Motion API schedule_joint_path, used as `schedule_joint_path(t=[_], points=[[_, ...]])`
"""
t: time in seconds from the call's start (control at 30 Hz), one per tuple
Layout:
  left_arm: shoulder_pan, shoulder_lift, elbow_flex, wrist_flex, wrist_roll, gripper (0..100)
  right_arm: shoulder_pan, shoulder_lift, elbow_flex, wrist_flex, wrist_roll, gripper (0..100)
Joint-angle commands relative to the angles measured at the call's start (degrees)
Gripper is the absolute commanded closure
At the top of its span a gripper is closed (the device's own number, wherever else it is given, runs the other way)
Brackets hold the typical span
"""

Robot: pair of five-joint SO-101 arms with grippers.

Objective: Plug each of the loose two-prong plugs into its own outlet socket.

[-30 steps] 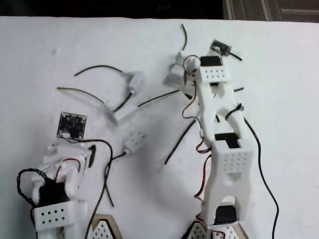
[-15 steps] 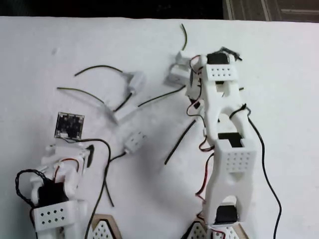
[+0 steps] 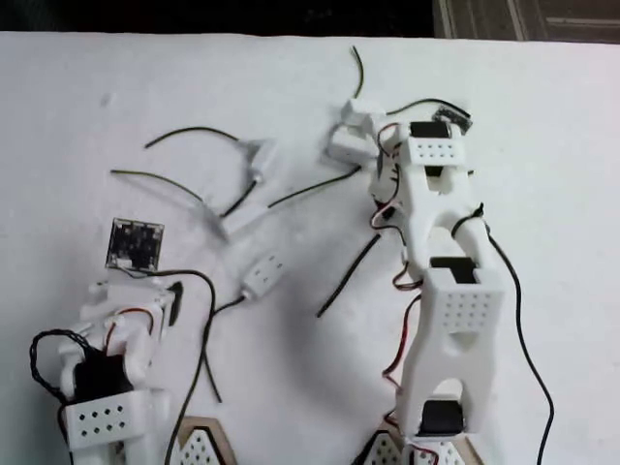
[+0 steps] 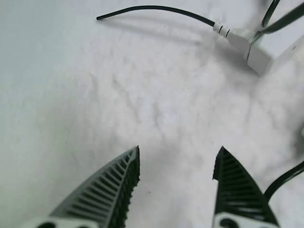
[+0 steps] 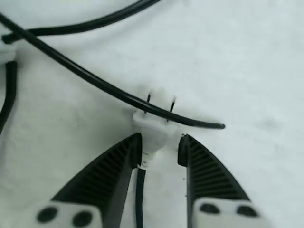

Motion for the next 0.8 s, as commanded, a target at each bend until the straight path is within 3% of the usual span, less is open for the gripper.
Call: schedule_joint_path(t=[0.0,0.2,0.47,0.77], points=[[-0.48,-0.66,-0.18,-0.18,0.44,74,-0.13,2.42,-1.14,-0.04,-0.35,84.6],[-0.48,-0.66,-0.18,-0.18,0.44,74,-0.40,3.82,-5.19,3.30,2.29,98.9],[-0.48,-0.66,-0.18,-0.18,0.35,74,-0.66,3.47,-11.16,16.40,4.48,98.1],[-0.48,-0.66,-0.09,-0.18,0.35,74,-2.59,-11.56,7.12,16.31,4.66,98.1]])
